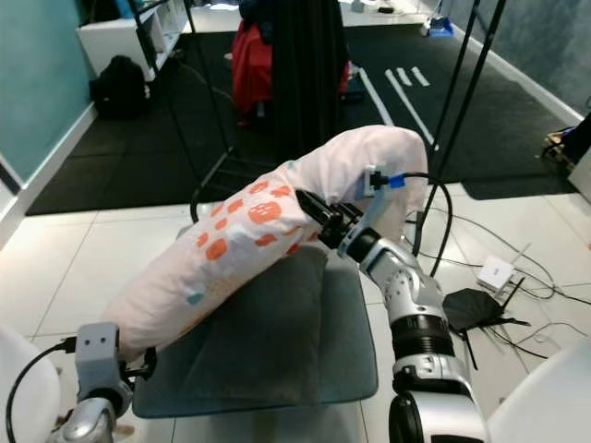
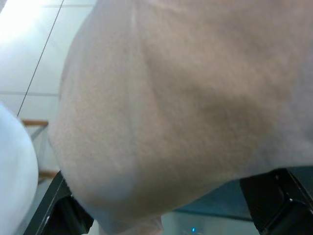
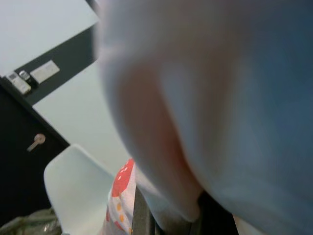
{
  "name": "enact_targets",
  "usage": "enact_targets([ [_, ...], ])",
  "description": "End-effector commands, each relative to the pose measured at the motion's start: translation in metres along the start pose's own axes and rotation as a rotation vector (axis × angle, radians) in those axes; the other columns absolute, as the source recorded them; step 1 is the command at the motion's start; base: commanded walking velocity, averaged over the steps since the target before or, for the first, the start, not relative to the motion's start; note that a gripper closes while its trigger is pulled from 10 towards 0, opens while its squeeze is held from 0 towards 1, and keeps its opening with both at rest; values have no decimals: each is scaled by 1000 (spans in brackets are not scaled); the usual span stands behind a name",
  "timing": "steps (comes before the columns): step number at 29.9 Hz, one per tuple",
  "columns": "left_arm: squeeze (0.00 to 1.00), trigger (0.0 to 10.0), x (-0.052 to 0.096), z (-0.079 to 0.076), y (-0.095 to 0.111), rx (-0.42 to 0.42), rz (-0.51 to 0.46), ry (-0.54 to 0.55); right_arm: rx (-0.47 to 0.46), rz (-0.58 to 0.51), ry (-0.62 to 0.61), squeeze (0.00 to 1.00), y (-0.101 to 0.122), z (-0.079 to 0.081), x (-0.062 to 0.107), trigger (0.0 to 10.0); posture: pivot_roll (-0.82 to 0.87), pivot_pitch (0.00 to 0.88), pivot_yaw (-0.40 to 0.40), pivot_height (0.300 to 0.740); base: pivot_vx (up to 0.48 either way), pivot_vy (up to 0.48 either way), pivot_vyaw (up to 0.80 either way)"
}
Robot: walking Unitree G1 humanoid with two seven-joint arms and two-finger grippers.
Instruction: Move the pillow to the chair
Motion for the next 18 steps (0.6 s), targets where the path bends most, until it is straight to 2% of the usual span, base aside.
enact_targets([
  [1, 0, 10000, 0, -3, -2, -9, 8, -6, 22, -80, 82, 78, 19, 16, -6, 0, -110, 105, 0, 740, 0, 0, 0],
  [6, 0, 10000, 0, -5, -2, -7, 6, -5, 22, -91, 146, 86, 25, 30, -11, 0, -112, 102, -3, 740, 0, 0, 0],
  [12, 0, 10000, 0, -5, -4, -7, 10, -2, 35, -83, 184, 82, 27, 39, -13, 0, -112, 101, -4, 740, 0, 0, 0],
  [13, 0, 10000, 0, -5, -5, -3, 15, -2, 50, -80, 155, 24, 28, 35, -12, 392, -117, 100, -6, 740, 0, 0, 0],
  [14, 0, 10000, 0, -5, -5, -3, 15, -2, 50, -80, 155, 24, 28, 35, -12, 392, -117, 100, -6, 740, 0, 0, 0],
  [15, 0, 10000, 1, -7, -7, 5, 21, -3, 76, -77, 89, 0, 29, 25, -11, 10000, -122, 99, -10, 740, 0, 0, 0],
  [18, 0, 10000, 0, -8, -8, 11, 27, -3, 88, -82, 37, 0, 30, 16, -8, 10000, -124, 98, -11, 740, 0, 0, 0],
])
Point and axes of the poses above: a point about 5 cm out from each wrist's last joint towards the gripper, its own x axis pointing back from the gripper into the wrist, its own y axis along the axis of the wrist's last joint, z = x × y, the point moved 5 cm from there along -x, pointing out of the wrist towards the gripper, and after that the axes turned 14 degrees about -x, right-handed, at the moved point
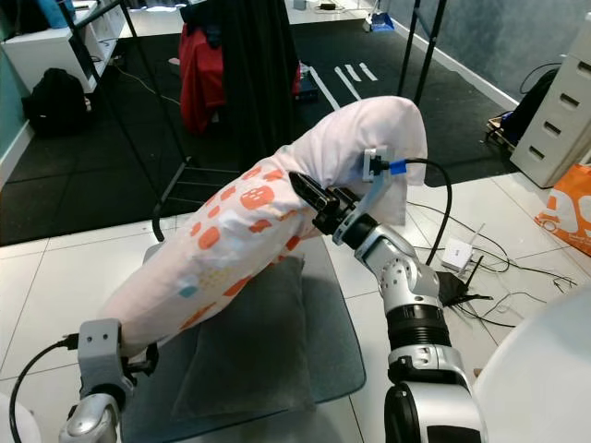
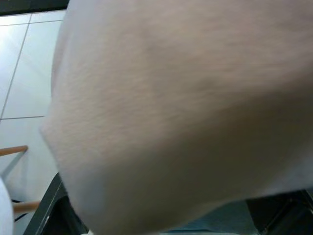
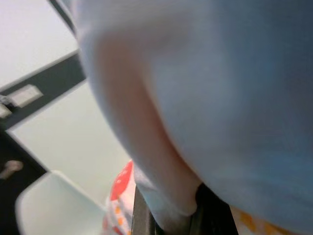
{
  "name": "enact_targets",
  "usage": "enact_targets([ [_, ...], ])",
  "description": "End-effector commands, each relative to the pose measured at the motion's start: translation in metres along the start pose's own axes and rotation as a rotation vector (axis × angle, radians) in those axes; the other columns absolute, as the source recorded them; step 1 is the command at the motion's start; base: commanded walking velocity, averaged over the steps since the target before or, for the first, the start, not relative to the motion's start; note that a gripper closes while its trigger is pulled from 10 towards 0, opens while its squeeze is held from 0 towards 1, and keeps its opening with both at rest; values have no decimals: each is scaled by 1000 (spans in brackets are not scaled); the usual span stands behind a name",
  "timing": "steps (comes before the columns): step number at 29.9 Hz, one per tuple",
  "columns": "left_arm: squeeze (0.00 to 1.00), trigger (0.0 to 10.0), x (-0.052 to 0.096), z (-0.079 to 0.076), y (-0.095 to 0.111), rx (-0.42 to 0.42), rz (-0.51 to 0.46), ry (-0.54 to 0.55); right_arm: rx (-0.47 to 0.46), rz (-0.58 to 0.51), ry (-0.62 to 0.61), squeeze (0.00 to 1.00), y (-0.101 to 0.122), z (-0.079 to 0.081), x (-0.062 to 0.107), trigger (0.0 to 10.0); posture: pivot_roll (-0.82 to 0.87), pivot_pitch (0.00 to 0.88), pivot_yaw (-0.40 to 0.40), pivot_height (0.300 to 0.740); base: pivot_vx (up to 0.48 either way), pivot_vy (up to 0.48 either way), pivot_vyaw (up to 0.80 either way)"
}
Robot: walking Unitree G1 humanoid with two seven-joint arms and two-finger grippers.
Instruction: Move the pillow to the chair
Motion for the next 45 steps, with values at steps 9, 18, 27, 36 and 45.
enact_targets([
  [9, 0, 10000, 3, -2, -11, 5, 38, -4, 60, -147, -171, 0, 39, -26, 13, 10000, -124, 97, -10, 740, -209, 0, 0],
  [18, 0, 10000, 4, -4, -17, -13, 54, -12, 120, -194, -309, 0, 59, -48, 32, 10000, -131, 84, -12, 740, 0, 0, 0],
  [27, 0, 10000, 7, -5, -25, -16, 77, -18, 186, -242, -469, 0, 86, -70, 65, 10000, -147, 78, -14, 740, 0, 0, -322],
  [36, 0, 10000, 5, -7, -24, -14, 80, -21, 168, -212, -516, 0, 67, -79, 75, 10000, -155, 90, -4, 740, 0, 0, -738],
  [45, 0, 10000, 4, -7, -24, -16, 79, -22, 187, -254, -480, 0, 83, -66, 61, 10000, -152, 95, -5, 740, 0, 0, -724],
])
Point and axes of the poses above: a point about 5 cm out from each wrist's last joint towards the gripper, its own x axis pointing back from the gripper into the wrist, its own y axis along the axis of the wrist's last joint, z = x × y, the point moved 5 cm from there along -x, pointing out of the wrist towards the gripper, and after that the axes turned 14 degrees about -x, right-handed, at the moved point
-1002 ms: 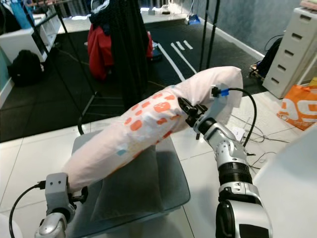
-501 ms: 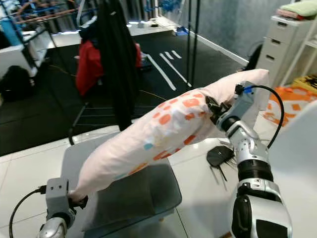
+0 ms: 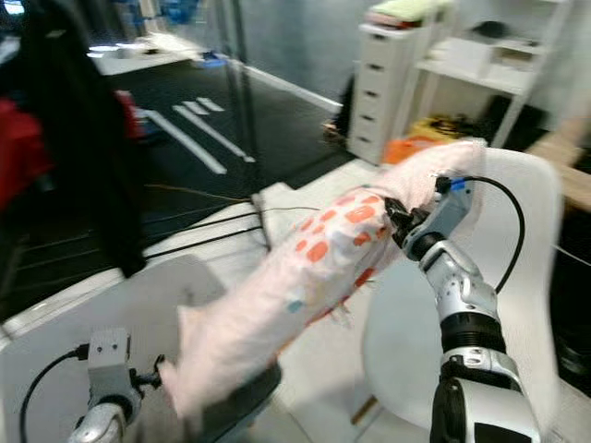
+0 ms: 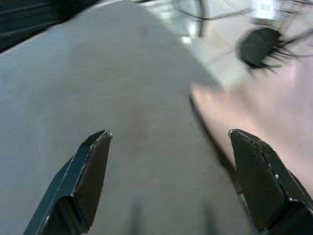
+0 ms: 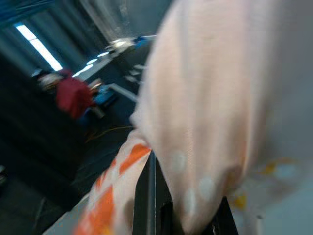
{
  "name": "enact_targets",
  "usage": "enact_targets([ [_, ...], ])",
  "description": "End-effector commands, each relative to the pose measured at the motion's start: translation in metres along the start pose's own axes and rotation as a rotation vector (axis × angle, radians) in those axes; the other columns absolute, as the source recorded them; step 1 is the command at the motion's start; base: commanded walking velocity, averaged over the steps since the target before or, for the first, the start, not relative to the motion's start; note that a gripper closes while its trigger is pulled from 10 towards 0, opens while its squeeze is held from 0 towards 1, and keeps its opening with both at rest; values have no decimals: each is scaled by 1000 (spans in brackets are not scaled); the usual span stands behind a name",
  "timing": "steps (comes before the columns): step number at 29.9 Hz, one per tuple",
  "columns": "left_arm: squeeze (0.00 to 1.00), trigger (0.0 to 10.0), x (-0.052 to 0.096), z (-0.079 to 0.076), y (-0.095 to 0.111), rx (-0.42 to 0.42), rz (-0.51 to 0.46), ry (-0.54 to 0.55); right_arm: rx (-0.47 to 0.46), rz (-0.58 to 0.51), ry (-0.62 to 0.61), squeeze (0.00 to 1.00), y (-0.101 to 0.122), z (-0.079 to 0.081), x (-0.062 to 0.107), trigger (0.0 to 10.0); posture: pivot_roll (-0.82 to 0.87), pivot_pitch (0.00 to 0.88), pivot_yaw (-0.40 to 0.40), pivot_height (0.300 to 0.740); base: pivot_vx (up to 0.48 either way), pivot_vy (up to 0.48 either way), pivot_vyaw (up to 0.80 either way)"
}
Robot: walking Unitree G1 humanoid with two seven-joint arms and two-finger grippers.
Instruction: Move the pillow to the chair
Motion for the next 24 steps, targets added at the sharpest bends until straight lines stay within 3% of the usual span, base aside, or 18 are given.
enact_targets([
  [1, 0, 10000, 2, 1, -7, -8, 18, 4, 43, -115, 72, 0, 35, 24, -5, 10000, -152, 95, -5, 740, 0, 0, -719],
  [6, 0, 10000, 3, -4, -9, -4, 24, -2, 55, -154, 100, 0, 49, 36, -7, 10000, -156, 97, -9, 740, 0, 0, -723],
  [24, 0, 10000, 4, -6, -7, -6, 4, -9, 120, -168, 127, 0, 54, 53, -10, 10000, -160, 97, -16, 740, 0, 0, -724],
])
Point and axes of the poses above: a point about 5 cm out from each wrist's last joint towards the gripper, its own x axis pointing back from the gripper into the wrist, its own y axis along the axis of the wrist's last joint, z = x × y, the point moved 5 cm from there along -x, pointing out of the wrist towards the gripper, and after that the axes turned 14 degrees about -x, right-handed, at the moved point
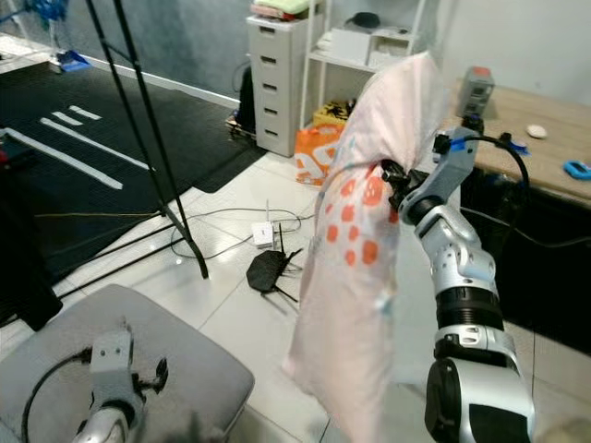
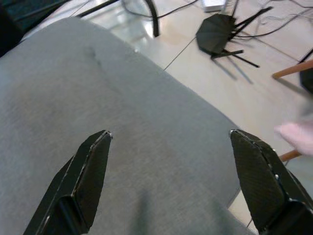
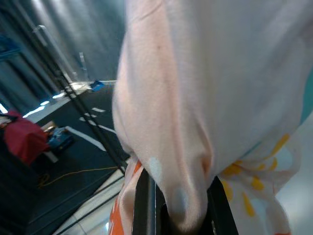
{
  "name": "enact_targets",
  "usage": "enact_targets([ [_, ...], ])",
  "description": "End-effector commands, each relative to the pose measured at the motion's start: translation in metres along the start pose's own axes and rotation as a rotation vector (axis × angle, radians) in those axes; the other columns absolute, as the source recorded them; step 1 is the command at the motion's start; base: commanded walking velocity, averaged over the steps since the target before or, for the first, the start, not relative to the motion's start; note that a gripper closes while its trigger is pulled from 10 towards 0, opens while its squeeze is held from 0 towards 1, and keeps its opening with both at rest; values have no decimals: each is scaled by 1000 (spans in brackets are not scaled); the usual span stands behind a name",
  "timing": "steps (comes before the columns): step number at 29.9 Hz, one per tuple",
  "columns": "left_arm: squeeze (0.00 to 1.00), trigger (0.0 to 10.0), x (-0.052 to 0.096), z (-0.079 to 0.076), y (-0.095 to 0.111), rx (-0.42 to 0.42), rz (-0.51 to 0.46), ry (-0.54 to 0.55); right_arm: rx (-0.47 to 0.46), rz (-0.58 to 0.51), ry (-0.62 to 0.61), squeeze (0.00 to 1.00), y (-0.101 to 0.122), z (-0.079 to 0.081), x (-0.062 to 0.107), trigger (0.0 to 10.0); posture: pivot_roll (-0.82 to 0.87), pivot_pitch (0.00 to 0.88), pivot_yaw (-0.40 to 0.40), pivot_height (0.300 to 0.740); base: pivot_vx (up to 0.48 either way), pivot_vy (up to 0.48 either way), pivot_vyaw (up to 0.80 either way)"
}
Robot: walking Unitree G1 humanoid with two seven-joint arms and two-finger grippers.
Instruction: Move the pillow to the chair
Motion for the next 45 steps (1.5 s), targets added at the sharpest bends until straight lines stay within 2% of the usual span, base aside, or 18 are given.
enact_targets([
  [1, 0, 10000, 0, -4, 1, 3, -5, -10, 35, -81, 55, 0, 22, 14, -2, 10000, -160, 97, -16, 740, 0, 0, -725],
  [8, 0, 10000, 1, -9, 2, 9, -17, -41, 33, -91, 64, 0, 22, 16, -2, 10000, -159, 96, -16, 740, 0, 0, -721],
  [13, 0, 10000, 1, -9, 2, 8, -18, -36, 31, -95, 61, 0, 23, 16, -2, 10000, -159, 96, -16, 740, 0, 0, 0],
  [45, 0, 10000, 0, -15, 5, 23, -26, -65, 54, -121, 39, 0, 27, 14, -2, 10000, -160, 84, -12, 740, 0, -469, 0],
])
Point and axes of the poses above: a point about 5 cm out from each wrist's last joint towards the gripper, its own x axis pointing back from the gripper into the wrist, its own y axis along the axis of the wrist's last joint, z = x × y, the point moved 5 cm from there along -x, pointing out of the wrist towards the gripper, and after that the axes turned 14 degrees about -x, right-handed, at the moved point
